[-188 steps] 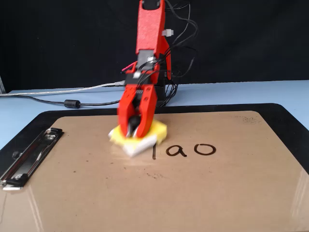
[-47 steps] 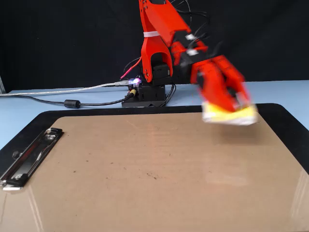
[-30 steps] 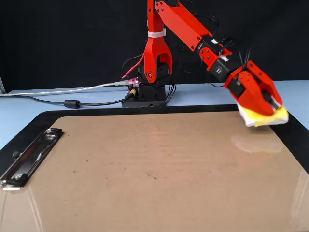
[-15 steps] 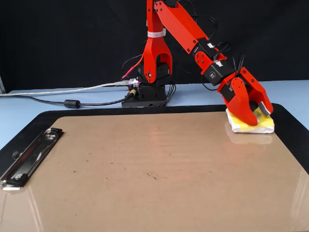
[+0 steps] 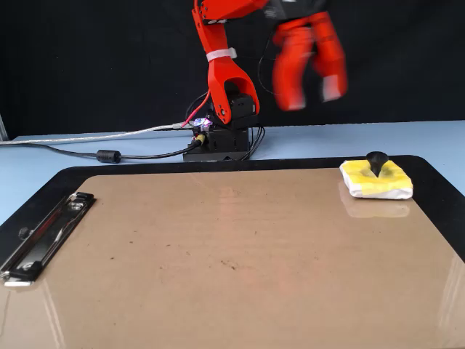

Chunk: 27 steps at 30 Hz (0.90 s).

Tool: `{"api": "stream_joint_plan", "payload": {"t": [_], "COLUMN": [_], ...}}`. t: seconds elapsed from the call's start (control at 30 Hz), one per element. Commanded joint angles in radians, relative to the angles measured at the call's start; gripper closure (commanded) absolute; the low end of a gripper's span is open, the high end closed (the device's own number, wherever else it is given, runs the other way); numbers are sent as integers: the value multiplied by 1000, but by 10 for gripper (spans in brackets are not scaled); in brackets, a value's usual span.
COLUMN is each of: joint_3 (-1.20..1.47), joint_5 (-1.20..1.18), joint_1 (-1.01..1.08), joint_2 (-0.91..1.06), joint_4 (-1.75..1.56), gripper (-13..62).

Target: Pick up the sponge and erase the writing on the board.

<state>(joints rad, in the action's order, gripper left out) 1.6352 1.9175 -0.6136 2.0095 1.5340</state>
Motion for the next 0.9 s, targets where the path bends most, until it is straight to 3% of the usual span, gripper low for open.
{"api": "stream_joint_plan", "payload": {"t": [0.0,0.13,0.27,0.37,0.87], "joint_3": [5,249,494,658,830], "joint_5": [-199,-456,-486,-492,-491], "joint_1": [158,423,546,568,571], "joint_2": [26,92,183,344,342], "joint_4": [117,104,54,52,120], "gripper": [161,160,158,157,153]}}
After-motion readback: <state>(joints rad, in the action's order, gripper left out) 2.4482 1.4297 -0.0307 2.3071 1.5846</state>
